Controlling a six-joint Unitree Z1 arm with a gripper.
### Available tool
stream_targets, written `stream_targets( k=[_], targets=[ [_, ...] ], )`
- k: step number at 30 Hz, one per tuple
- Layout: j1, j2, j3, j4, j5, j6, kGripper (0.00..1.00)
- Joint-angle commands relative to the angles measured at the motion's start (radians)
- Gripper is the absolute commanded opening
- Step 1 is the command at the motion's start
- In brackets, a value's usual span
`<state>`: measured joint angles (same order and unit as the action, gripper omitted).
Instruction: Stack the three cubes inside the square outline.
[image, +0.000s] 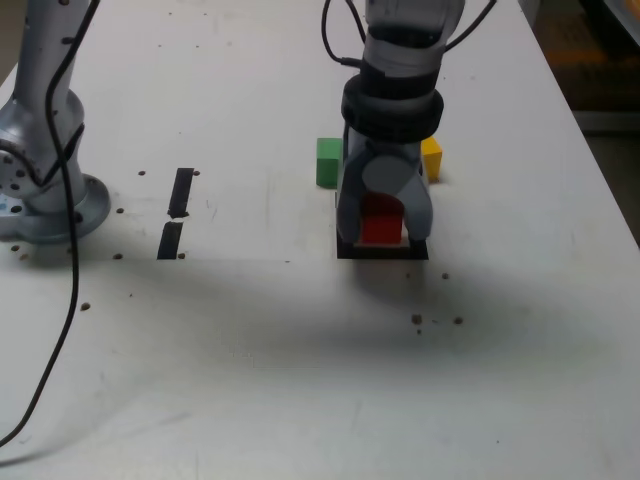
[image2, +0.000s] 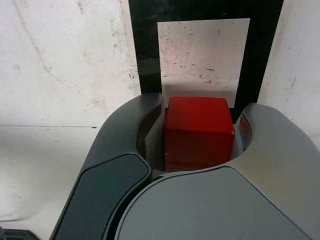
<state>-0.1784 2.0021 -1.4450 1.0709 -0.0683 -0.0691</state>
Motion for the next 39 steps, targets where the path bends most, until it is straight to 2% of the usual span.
stream_targets(
  k=[1,23,27,39],
  targets=[
    [0.005,0.003,0.005,-0.005,0.002,0.005,0.19],
    [0.052,0.004,0.046,-0.040,0.022,0.051,0.20],
    [0.053,0.004,0.047,-0.046,0.024,0.051,0.25],
    [0.053,0.005,0.053,-0.060,0.044,0.051,0.51]
  ],
)
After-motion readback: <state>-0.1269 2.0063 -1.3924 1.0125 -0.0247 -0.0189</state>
